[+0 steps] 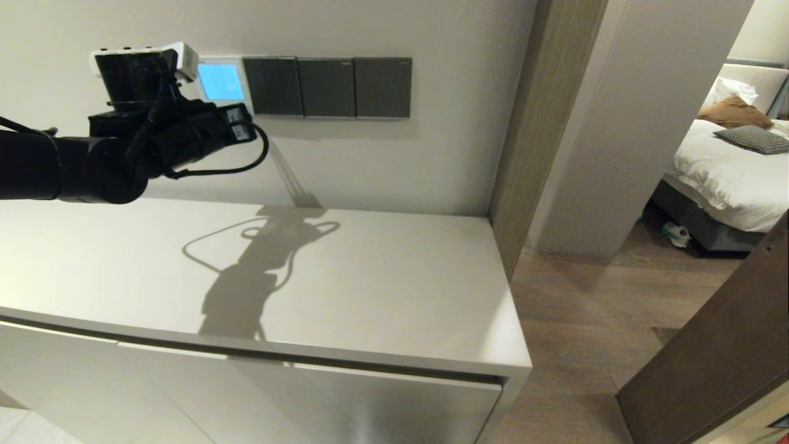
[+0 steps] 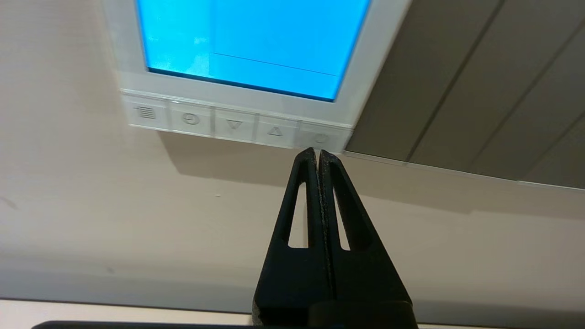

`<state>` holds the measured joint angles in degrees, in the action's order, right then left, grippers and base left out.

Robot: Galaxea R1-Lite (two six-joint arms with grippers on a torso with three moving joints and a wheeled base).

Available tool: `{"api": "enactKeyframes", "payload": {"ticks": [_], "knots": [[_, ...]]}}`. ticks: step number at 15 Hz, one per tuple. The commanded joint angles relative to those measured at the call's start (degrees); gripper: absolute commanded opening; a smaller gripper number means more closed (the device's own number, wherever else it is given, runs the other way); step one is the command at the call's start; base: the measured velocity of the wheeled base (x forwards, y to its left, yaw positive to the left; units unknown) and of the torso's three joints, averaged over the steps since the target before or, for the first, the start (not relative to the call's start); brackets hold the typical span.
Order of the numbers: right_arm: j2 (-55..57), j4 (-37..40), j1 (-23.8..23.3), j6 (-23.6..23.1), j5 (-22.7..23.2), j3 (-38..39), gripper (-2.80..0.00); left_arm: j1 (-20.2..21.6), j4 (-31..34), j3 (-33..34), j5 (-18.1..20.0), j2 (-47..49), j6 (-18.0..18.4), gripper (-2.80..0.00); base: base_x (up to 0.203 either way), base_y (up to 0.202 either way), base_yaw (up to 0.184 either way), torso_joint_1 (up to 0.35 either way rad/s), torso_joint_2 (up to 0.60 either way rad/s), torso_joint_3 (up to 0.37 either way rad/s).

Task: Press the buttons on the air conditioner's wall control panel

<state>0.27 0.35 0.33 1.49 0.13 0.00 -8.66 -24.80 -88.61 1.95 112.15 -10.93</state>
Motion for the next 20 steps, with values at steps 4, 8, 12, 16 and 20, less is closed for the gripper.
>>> {"api": "enactKeyframes", "payload": {"ticks": [4,8,12,16,20], "knots": [[0.1,0.0,0.0,0.0,0.0,0.1,-2.80,0.5,-0.5,0.1,0.0,-0.4,-0.1,-2.80,0.000,0.000,0.000,0.000,0.00,0.000],[0.1,0.0,0.0,0.0,0.0,0.1,-2.80,0.3,-1.3,3.5,0.0,-2.8,0.0,-2.80,0.000,0.000,0.000,0.000,0.00,0.000],[0.1,0.0,0.0,0.0,0.0,0.1,-2.80,-0.4,-2.3,8.2,0.2,-9.6,0.1,-2.80,0.000,0.000,0.000,0.000,0.00,0.000],[0.1,0.0,0.0,0.0,0.0,0.1,-2.80,-0.4,-2.3,14.5,0.3,-18.1,0.3,-2.80,0.000,0.000,0.000,0.000,0.00,0.000],[0.1,0.0,0.0,0.0,0.0,0.1,-2.80,-0.2,-2.3,23.7,0.4,-28.9,1.8,-2.80,0.000,0.000,0.000,0.000,0.00,0.000]]}}
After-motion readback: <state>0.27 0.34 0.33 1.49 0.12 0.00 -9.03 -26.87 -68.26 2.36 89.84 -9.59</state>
